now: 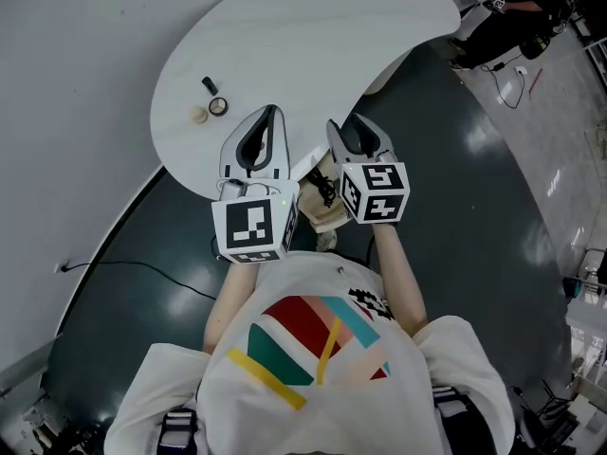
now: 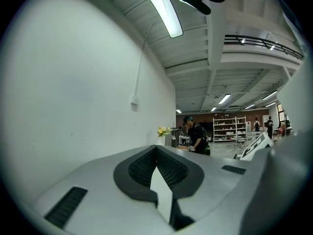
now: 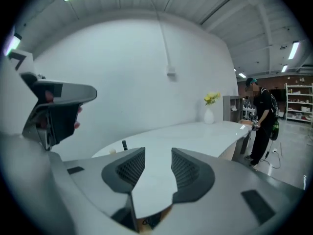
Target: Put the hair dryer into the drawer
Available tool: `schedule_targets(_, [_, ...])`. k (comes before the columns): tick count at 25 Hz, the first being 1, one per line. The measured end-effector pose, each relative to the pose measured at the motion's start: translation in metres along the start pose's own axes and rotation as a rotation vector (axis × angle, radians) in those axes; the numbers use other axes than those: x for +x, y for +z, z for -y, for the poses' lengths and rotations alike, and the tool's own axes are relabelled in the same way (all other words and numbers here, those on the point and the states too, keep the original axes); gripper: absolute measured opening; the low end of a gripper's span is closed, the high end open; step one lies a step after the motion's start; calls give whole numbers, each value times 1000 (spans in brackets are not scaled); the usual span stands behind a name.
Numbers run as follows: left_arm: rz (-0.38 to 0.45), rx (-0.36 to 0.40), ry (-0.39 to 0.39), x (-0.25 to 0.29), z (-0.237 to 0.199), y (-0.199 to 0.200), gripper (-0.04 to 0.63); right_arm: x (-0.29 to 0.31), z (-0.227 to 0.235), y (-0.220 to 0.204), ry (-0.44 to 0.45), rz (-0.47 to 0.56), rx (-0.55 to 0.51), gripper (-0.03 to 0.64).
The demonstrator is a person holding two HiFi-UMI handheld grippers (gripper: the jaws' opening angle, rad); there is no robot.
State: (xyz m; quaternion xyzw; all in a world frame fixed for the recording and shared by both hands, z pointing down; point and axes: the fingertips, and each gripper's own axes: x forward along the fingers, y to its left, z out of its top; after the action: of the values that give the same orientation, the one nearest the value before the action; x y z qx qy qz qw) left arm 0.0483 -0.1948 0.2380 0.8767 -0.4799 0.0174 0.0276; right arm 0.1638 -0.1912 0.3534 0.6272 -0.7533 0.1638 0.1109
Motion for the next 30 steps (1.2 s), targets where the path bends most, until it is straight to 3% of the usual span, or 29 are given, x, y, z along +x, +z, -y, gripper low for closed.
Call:
schedule_targets(9, [26, 31, 22, -2, -1, 21, 15, -35, -27, 89, 25, 228, -16, 101])
schedule_targets(19, [61, 78, 23, -10, 1, 40, 15, -74, -57, 131, 14, 417, -92, 18])
schedule_targets(30, [82, 87, 21, -8, 2, 50, 17, -77, -63, 137, 25, 438, -134, 11])
